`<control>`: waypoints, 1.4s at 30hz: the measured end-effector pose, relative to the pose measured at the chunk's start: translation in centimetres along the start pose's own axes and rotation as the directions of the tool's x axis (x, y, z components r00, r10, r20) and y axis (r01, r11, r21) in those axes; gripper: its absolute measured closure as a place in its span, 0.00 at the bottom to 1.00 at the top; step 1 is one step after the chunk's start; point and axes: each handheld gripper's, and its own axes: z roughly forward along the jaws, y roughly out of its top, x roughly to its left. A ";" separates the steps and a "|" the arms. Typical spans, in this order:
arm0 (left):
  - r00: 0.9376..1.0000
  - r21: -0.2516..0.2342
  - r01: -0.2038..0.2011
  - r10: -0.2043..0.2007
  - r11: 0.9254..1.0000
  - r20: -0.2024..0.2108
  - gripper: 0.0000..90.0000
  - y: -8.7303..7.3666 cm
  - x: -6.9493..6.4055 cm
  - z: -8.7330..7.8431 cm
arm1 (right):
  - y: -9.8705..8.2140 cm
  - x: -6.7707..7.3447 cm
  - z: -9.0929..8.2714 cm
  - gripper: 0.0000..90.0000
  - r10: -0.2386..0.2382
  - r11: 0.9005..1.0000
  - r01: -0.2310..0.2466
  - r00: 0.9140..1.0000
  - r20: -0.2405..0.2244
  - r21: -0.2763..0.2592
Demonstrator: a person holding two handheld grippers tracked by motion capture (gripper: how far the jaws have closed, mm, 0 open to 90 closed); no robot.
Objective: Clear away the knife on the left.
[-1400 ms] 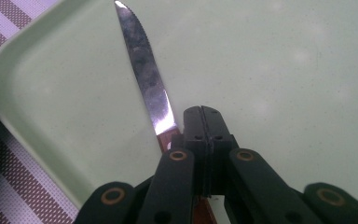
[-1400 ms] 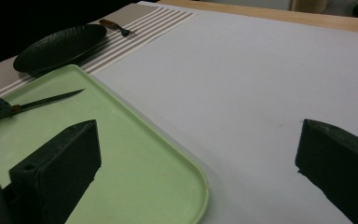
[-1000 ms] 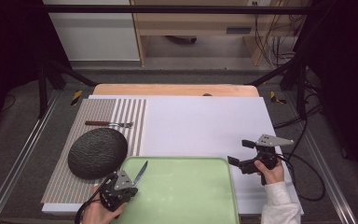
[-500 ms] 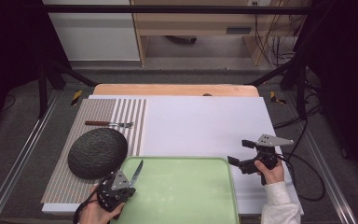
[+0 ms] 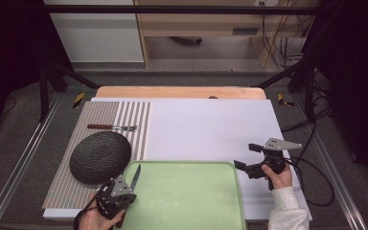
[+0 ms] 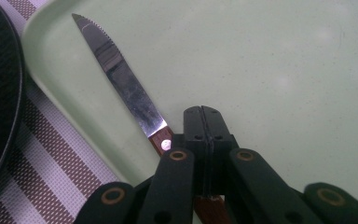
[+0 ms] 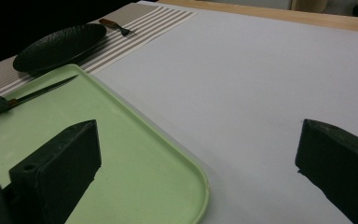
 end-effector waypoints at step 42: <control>0.998 -0.267 0.041 -0.029 0.963 0.048 0.24 1.1 4.3 -2.4 | -0.1 0.0 0.1 0.01 0.000 1.000 0.000 1.000 -0.002 0.008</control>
